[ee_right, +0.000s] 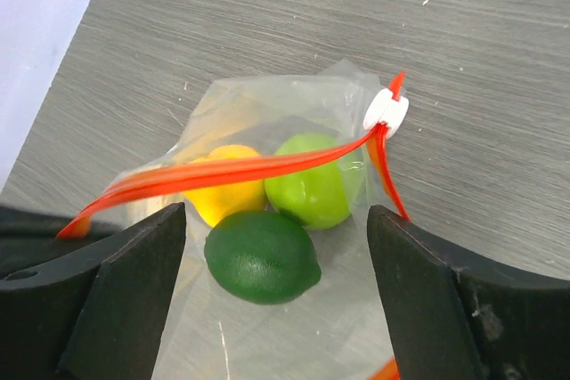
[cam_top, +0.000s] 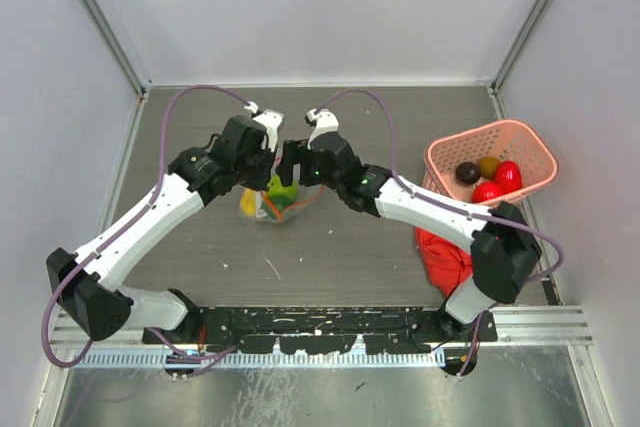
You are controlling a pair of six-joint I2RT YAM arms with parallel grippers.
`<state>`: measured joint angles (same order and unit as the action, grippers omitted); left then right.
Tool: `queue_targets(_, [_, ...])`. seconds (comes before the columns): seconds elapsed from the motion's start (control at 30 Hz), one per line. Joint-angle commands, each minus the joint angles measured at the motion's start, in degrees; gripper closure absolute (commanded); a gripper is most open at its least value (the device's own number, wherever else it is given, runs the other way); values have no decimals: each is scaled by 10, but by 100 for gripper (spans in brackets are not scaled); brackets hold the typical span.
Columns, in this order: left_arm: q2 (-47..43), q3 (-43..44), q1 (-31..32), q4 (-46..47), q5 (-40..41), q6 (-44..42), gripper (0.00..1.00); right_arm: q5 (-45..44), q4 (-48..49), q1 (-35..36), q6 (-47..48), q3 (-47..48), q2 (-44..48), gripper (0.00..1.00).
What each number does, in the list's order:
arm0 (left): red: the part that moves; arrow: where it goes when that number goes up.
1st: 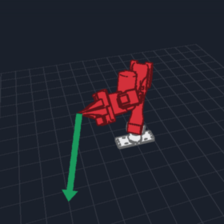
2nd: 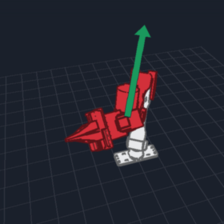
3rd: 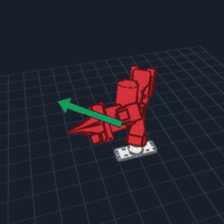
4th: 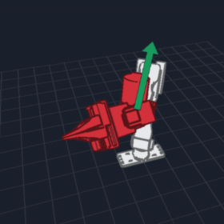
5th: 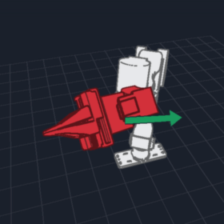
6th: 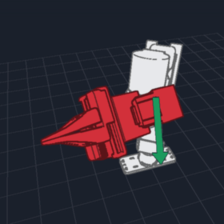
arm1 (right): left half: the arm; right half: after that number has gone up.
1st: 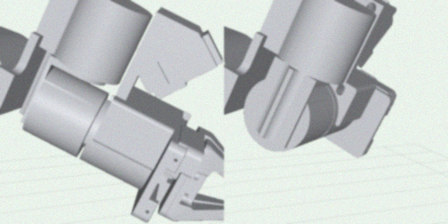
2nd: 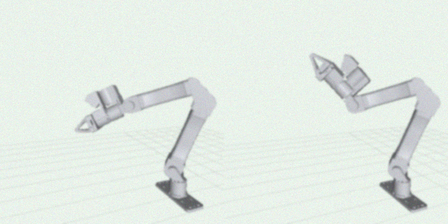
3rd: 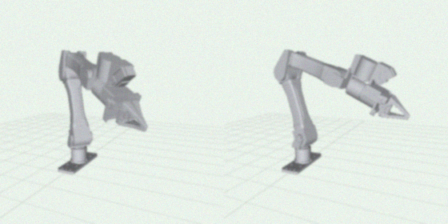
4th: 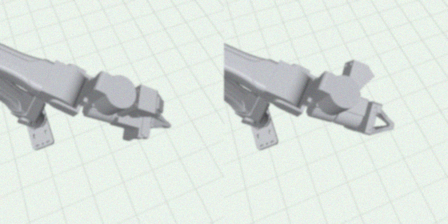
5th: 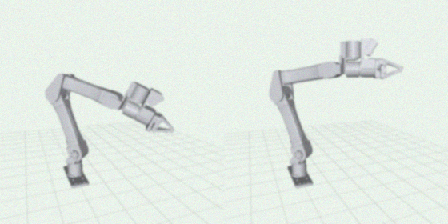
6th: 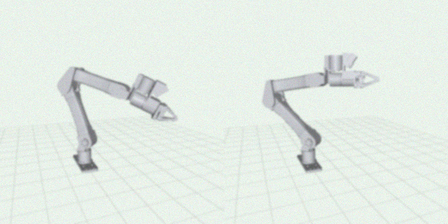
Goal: Place the food in the zip-top bag and seal the zipper
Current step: Place the fake fruit in the zipper food storage bag.
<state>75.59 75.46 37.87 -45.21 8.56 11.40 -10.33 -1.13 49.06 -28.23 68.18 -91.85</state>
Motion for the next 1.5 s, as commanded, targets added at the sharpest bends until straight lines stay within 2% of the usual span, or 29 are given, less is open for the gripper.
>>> queue_targets(0.0, [-17, 3, 0, 23, -2, 6, 100, -9, -38, 3, 43, 0, 72, 15])
queue_targets(0.17, [-17, 3, 0, 24, -3, 6, 100, -15, -102, 2, 86, 21, 88, 19])
queue_targets(0.23, [-18, 3, 0, 24, -3, 6, 100, -49, -119, 2, 99, 25, 87, 20])
queue_targets(0.57, [-20, 2, 0, 25, -8, 4, 100, -93, -109, -3, 134, 43, 25, 32])
queue_targets(0.67, [-21, 1, 0, 26, -8, 2, 100, -92, -102, -3, 142, 57, 2, 46])
queue_targets(0.8, [-22, 1, 0, 26, -4, 2, 100, -103, -108, -3, 156, 81, -5, 72])
queue_targets(0.97, [-22, 2, 0, 23, 3, 3, 100, -131, -145, -2, 176, 133, 8, 98])
queue_targets(1.2, [-19, 5, 0, 15, 40, 6, 100, -141, -144, 4, 184, 140, 55, 100])
queue_targets(1.47, [-24, 5, -3, 18, 41, 7, 100, -184, -177, 4, 190, 140, 60, 100])
